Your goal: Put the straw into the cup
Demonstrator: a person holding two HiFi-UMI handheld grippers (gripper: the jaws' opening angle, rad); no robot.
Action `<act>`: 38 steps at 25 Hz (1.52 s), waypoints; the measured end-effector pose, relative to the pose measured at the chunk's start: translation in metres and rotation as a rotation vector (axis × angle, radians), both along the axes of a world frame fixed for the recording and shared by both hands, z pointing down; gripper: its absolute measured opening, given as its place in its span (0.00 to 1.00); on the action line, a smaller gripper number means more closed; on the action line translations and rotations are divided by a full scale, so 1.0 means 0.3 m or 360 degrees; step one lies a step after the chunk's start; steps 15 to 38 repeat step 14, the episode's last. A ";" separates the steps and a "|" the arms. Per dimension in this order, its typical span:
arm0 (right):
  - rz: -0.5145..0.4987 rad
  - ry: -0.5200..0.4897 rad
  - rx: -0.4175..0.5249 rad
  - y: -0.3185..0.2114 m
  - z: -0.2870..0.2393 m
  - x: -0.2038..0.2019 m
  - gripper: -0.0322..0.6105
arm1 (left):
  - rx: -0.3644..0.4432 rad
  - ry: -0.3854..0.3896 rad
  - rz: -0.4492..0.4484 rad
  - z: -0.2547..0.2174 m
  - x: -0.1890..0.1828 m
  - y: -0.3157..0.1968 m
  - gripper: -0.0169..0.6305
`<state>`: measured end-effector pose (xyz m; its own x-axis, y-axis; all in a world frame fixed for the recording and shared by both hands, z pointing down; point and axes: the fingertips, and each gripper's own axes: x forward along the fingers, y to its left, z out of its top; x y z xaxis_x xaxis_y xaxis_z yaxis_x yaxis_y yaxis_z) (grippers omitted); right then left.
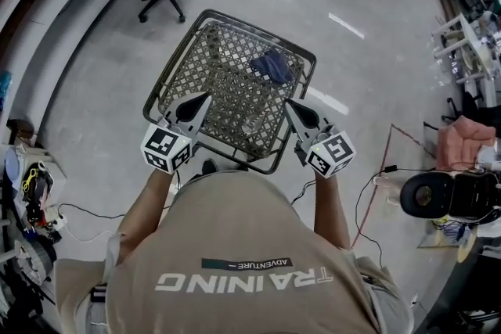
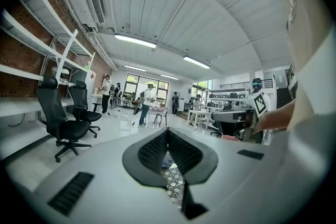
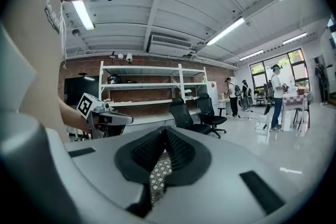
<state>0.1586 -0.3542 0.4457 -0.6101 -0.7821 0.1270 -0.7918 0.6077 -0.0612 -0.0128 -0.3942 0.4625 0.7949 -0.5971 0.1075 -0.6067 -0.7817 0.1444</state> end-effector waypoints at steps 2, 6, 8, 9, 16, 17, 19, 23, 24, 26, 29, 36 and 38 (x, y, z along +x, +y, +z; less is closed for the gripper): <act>0.0003 0.0009 -0.0003 0.009 -0.002 0.008 0.08 | -0.0005 0.0005 -0.0001 0.001 0.007 0.007 0.05; -0.0007 0.0020 0.0027 0.007 -0.021 0.009 0.08 | -0.0014 0.0011 -0.0023 0.012 -0.007 0.022 0.05; -0.0012 0.0022 0.0017 -0.008 -0.004 0.011 0.08 | -0.0018 0.0010 -0.0038 0.020 -0.022 0.022 0.05; -0.0014 0.0027 0.0009 -0.016 0.004 0.010 0.08 | -0.0019 0.0010 -0.0047 0.023 -0.029 0.019 0.05; -0.0029 0.0041 0.0002 -0.031 0.013 0.002 0.08 | -0.0017 0.0017 -0.0076 0.020 -0.053 0.009 0.05; -0.0029 0.0041 0.0002 -0.031 0.013 0.002 0.08 | -0.0017 0.0017 -0.0076 0.020 -0.053 0.009 0.05; -0.0029 0.0041 0.0002 -0.031 0.013 0.002 0.08 | -0.0017 0.0017 -0.0076 0.020 -0.053 0.009 0.05; -0.0029 0.0041 0.0002 -0.031 0.013 0.002 0.08 | -0.0017 0.0017 -0.0076 0.020 -0.053 0.009 0.05; -0.0029 0.0041 0.0002 -0.031 0.013 0.002 0.08 | -0.0017 0.0017 -0.0076 0.020 -0.053 0.009 0.05; -0.0029 0.0041 0.0002 -0.031 0.013 0.002 0.08 | -0.0017 0.0017 -0.0076 0.020 -0.053 0.009 0.05; -0.0029 0.0041 0.0002 -0.031 0.013 0.002 0.08 | -0.0017 0.0017 -0.0076 0.020 -0.053 0.009 0.05; -0.0029 0.0041 0.0002 -0.031 0.013 0.002 0.08 | -0.0017 0.0017 -0.0076 0.020 -0.053 0.009 0.05; -0.0029 0.0041 0.0002 -0.031 0.013 0.002 0.08 | -0.0017 0.0017 -0.0076 0.020 -0.053 0.009 0.05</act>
